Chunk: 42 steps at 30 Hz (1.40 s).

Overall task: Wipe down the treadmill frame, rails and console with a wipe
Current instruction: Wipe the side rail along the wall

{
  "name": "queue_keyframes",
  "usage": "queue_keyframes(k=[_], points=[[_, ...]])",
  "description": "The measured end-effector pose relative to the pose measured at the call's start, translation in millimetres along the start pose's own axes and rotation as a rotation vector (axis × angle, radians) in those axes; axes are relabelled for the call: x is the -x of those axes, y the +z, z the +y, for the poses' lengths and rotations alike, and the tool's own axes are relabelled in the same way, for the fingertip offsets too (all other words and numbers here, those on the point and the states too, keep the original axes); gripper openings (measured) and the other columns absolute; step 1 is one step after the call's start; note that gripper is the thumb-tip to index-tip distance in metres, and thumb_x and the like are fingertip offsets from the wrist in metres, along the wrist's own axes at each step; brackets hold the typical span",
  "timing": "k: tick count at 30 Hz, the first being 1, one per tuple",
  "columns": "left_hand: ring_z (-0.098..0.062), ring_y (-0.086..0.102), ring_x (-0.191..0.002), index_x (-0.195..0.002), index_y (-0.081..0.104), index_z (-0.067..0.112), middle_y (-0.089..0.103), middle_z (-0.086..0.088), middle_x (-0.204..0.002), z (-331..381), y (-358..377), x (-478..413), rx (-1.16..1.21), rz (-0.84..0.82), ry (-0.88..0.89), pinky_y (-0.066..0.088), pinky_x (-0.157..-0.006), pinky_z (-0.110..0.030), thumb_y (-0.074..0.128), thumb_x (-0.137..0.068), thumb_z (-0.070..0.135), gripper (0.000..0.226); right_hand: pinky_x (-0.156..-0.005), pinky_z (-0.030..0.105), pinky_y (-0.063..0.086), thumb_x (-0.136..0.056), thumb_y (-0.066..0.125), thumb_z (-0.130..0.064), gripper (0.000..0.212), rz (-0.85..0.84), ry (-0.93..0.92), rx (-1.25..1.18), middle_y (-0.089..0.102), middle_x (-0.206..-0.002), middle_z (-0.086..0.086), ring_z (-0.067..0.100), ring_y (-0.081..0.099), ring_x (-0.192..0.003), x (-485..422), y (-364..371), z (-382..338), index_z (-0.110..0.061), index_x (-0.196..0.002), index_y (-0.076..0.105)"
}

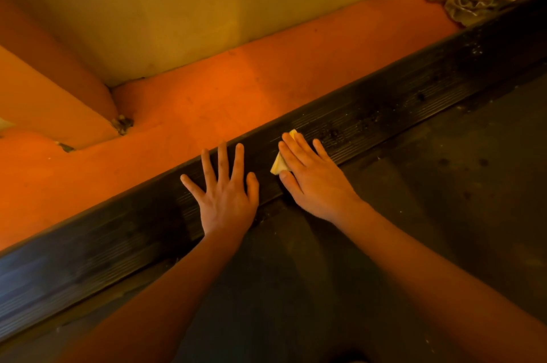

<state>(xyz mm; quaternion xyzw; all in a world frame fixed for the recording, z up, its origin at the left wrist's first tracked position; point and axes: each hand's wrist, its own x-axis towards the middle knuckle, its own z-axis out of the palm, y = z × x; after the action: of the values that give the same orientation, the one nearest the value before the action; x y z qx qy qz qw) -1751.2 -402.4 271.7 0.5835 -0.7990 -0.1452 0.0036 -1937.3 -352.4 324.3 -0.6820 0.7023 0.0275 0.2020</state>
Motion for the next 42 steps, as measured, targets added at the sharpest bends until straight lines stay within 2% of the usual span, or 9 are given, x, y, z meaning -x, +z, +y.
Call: queue_keyframes(k=[4, 8, 12, 15, 19, 26, 34, 38, 42], points=[[-0.033, -0.003, -0.156, -0.161, 0.007, 0.035, 0.008, -0.002, -0.17, -2, 1, 0, -0.007, 0.021, 0.011, 0.005, -0.114, -0.077, 0.022, -0.103, 0.05, 0.062, -0.123, 0.035, -0.016, -0.11, 0.016, -0.049, 0.062, -0.05, 0.003, 0.041, -0.012, -0.171, -0.004, 0.012, -0.02, -0.155, 33, 8, 0, -0.023, -0.164, -0.001], [-0.031, -0.006, -0.156, -0.161, 0.006, 0.035, 0.006, -0.001, -0.17, -2, 3, 0, 0.024, 0.014, 0.003, 0.002, -0.114, -0.077, 0.028, -0.105, 0.048, 0.062, -0.125, 0.038, -0.011, -0.111, 0.02, -0.045, 0.062, 0.012, -0.023, 0.054, 0.0, -0.172, 0.002, 0.016, -0.008, -0.158, -17, -4, -4, -0.016, -0.164, 0.009], [-0.031, -0.008, -0.156, -0.161, 0.004, 0.035, 0.004, -0.001, -0.17, 1, 1, 0, 0.023, 0.015, 0.008, 0.004, -0.114, -0.077, 0.026, -0.106, 0.048, 0.061, -0.126, 0.041, -0.01, -0.111, 0.018, -0.045, 0.063, 0.017, -0.008, 0.07, 0.002, -0.172, 0.004, 0.018, -0.008, -0.158, -52, -12, -8, -0.013, -0.164, 0.009], [-0.032, -0.004, -0.156, -0.161, 0.006, 0.034, 0.007, -0.002, -0.17, 2, -1, 0, 0.015, 0.002, 0.001, 0.006, -0.114, -0.077, 0.021, -0.103, 0.05, 0.062, -0.128, 0.043, -0.004, -0.11, 0.019, -0.046, 0.063, 0.043, -0.012, 0.045, 0.001, -0.172, 0.002, 0.017, -0.009, -0.158, -19, -3, -5, -0.015, -0.164, 0.01], [-0.034, 0.001, -0.156, -0.161, 0.011, 0.033, 0.012, -0.003, -0.169, 0, 0, 1, 0.011, 0.033, 0.025, 0.008, -0.113, -0.078, 0.024, -0.102, 0.049, 0.062, -0.125, 0.037, -0.012, -0.11, 0.021, -0.047, 0.063, -0.001, 0.005, 0.035, -0.005, -0.172, 0.0, 0.014, -0.015, -0.156, 25, 13, -8, -0.019, -0.164, 0.006], [-0.032, -0.002, -0.156, -0.161, 0.011, 0.033, 0.009, -0.002, -0.17, 1, 0, 1, 0.016, 0.029, 0.017, 0.003, -0.114, -0.076, 0.022, -0.102, 0.049, 0.062, -0.125, 0.04, -0.01, -0.111, 0.017, -0.044, 0.062, 0.043, 0.058, 0.051, 0.001, -0.172, 0.004, 0.019, -0.008, -0.158, -45, -10, -8, -0.013, -0.164, 0.009], [-0.033, 0.0, -0.156, -0.161, 0.012, 0.033, 0.009, -0.003, -0.17, 0, 0, 0, 0.001, 0.029, 0.023, 0.002, -0.113, -0.075, 0.023, -0.102, 0.048, 0.062, -0.125, 0.038, -0.01, -0.108, 0.017, -0.051, 0.065, 0.007, 0.053, 0.012, -0.006, -0.172, -0.001, 0.014, -0.016, -0.156, 51, 19, 2, -0.021, -0.164, 0.003], [-0.031, -0.007, -0.156, -0.161, 0.007, 0.034, 0.001, 0.0, -0.17, -2, 1, 0, 0.015, 0.008, 0.016, -0.001, -0.115, -0.074, 0.025, -0.106, 0.048, 0.06, -0.125, 0.039, -0.008, -0.11, 0.02, -0.048, 0.065, 0.06, 0.051, 0.05, 0.004, -0.172, 0.005, 0.02, -0.004, -0.158, -4, -1, 3, -0.014, -0.164, 0.012], [-0.03, -0.01, -0.156, -0.161, 0.006, 0.035, -0.002, 0.001, -0.171, 1, 0, 0, 0.014, 0.006, 0.015, -0.001, -0.115, -0.075, 0.026, -0.105, 0.049, 0.062, -0.125, 0.042, -0.009, -0.11, 0.017, -0.048, 0.066, 0.07, 0.095, 0.078, 0.005, -0.172, 0.006, 0.022, -0.005, -0.159, -55, -13, 0, -0.012, -0.164, 0.01]])
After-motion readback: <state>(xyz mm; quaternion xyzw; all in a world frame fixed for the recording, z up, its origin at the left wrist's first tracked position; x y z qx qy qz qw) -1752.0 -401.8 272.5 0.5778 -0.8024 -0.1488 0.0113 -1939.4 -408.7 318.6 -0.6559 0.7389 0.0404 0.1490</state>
